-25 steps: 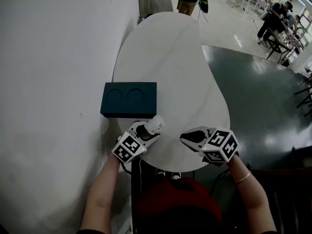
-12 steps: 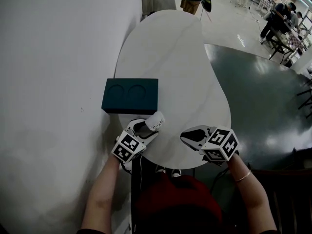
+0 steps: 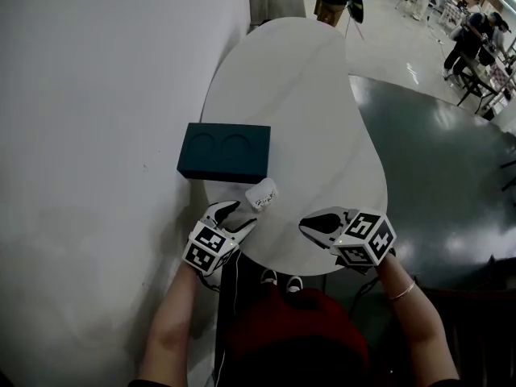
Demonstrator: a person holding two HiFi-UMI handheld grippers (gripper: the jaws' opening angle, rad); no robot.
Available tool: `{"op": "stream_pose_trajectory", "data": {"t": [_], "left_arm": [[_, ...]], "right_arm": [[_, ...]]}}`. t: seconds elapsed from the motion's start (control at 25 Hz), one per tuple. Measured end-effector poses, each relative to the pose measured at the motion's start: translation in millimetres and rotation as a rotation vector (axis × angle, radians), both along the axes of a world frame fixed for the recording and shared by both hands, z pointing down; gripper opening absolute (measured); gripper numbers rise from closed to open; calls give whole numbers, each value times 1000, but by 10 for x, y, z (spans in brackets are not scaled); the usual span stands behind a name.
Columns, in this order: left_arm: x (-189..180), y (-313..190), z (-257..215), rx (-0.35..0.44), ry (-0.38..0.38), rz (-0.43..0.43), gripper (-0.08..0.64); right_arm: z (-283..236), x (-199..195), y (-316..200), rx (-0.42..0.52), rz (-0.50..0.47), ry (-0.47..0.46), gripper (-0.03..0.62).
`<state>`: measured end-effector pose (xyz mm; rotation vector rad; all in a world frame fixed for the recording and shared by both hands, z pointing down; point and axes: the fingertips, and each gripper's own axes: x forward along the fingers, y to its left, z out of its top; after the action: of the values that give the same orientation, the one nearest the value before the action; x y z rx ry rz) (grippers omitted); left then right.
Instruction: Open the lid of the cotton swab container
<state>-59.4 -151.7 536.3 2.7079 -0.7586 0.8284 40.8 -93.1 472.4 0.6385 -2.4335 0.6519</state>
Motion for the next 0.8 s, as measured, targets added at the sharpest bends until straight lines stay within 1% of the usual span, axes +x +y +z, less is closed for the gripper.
{"op": "stream_pose_trajectory", "data": {"t": [0.12, 0.28, 0.4, 0.48, 0.56, 0.8], "left_arm": [[-29, 69, -25, 4, -1, -44, 241], [-29, 163, -70, 7, 8, -102, 238], [-28, 244, -114, 18, 3, -137, 209], [-41, 302, -142, 27, -5, -162, 166], [-46, 360, -174, 34, -7, -186, 138], [-14, 530, -264, 14, 0, -255, 95]], "right_arm": [[13, 1, 31, 1, -1, -13, 35], [49, -3, 62, -13, 22, -46, 35], [69, 10, 74, -17, 49, -65, 35], [94, 22, 82, -23, 70, -80, 35], [116, 42, 90, -32, 92, -100, 35], [157, 107, 131, -18, 138, -110, 35]]}}
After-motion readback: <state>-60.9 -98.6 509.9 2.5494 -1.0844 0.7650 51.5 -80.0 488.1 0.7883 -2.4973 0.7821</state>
